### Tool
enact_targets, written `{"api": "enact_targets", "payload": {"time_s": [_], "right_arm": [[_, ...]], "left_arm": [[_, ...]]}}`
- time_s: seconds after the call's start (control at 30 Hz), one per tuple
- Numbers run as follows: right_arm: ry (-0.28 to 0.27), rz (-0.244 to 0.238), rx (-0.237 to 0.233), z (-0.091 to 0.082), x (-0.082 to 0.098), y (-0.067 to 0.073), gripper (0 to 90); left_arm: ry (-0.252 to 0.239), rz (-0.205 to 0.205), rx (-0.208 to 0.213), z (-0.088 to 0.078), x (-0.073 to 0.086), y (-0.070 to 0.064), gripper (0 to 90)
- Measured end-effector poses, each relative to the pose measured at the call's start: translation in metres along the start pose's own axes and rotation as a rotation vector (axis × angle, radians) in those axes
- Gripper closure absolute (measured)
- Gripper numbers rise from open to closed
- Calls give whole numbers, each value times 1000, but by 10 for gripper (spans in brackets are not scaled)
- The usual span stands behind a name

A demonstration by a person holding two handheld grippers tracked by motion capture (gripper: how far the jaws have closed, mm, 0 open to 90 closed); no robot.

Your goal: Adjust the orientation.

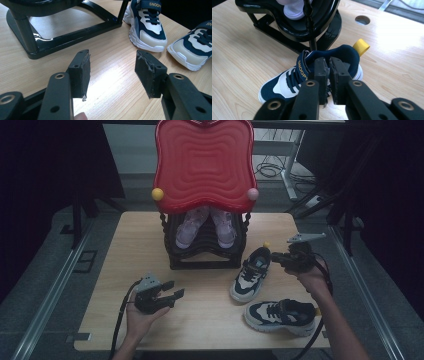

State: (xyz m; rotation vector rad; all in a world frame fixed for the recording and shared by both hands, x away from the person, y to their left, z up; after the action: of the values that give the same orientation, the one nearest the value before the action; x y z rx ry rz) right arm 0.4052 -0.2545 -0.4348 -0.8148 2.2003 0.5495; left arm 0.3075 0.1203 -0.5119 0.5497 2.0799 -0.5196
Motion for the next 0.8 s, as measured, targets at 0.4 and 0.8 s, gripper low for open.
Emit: {"api": "enact_targets", "payload": {"time_s": [0.4,0.8], "right_arm": [[132,-15,-87,34,2,2,682],[226,-46,-143,53,3,9,659]], "left_arm": [[3,2,2,0,0,0,465],[-1,1,1,0,0,0,465]]}}
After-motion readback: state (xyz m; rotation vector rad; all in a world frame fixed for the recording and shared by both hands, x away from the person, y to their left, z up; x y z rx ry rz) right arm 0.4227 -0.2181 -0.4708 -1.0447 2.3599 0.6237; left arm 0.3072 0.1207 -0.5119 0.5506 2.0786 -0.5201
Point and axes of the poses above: each handheld gripper's, and its own axes: z roughly forward along the jaws, x roughly out of its underside, y roughly to its left, the point moved 6 cm from there along z, roughly forward along the jaws, and after that the axes turned 7 degrees about -x, right-handed, at the moved point
